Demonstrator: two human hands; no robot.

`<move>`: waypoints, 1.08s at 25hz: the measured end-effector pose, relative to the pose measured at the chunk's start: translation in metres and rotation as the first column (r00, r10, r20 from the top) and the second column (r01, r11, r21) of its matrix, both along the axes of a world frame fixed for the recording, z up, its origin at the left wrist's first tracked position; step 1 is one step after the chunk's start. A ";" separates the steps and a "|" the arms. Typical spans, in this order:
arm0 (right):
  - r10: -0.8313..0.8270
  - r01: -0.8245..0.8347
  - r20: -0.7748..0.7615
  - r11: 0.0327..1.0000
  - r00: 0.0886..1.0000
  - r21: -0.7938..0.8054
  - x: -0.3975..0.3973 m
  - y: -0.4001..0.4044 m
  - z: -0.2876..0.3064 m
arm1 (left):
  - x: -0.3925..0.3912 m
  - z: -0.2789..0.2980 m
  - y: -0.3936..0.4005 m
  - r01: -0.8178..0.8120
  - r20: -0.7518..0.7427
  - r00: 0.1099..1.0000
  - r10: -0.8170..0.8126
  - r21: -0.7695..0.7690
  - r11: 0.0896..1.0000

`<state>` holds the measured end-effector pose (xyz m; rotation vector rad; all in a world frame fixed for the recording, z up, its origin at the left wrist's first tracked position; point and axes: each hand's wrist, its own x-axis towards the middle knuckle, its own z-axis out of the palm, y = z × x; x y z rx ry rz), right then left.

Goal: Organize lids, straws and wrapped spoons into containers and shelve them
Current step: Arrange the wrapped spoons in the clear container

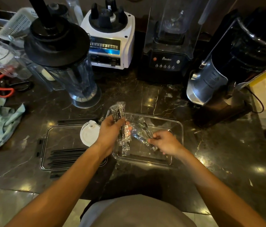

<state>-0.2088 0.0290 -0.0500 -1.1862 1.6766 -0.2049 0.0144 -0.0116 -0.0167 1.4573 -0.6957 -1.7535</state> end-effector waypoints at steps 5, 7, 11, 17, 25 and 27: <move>-0.136 0.126 0.250 0.991 0.959 0.054 -0.018 0.012 0.013 | -0.017 -0.005 0.001 0.057 0.003 0.998 -0.057 0.023 0.998; -0.192 0.179 0.365 0.981 0.911 0.068 -0.025 0.016 0.017 | -0.021 -0.006 0.002 0.067 -0.008 0.998 -0.066 0.028 0.997; -0.276 0.279 0.473 0.958 0.837 0.066 -0.029 0.021 0.024 | -0.025 -0.006 0.005 0.093 -0.008 0.996 -0.093 0.019 0.995; -0.269 0.284 0.492 0.958 0.828 0.045 -0.039 0.019 0.038 | -0.026 -0.005 0.007 0.093 0.031 0.995 -0.092 -0.033 0.995; -0.046 0.052 0.474 0.999 0.879 0.000 -0.048 -0.002 0.068 | -0.028 0.004 0.006 0.506 -0.014 0.863 -0.506 0.045 0.861; -0.050 0.070 0.402 0.997 0.914 -0.035 -0.041 -0.006 0.066 | -0.033 0.006 0.011 0.549 -0.087 0.835 -0.543 0.090 0.831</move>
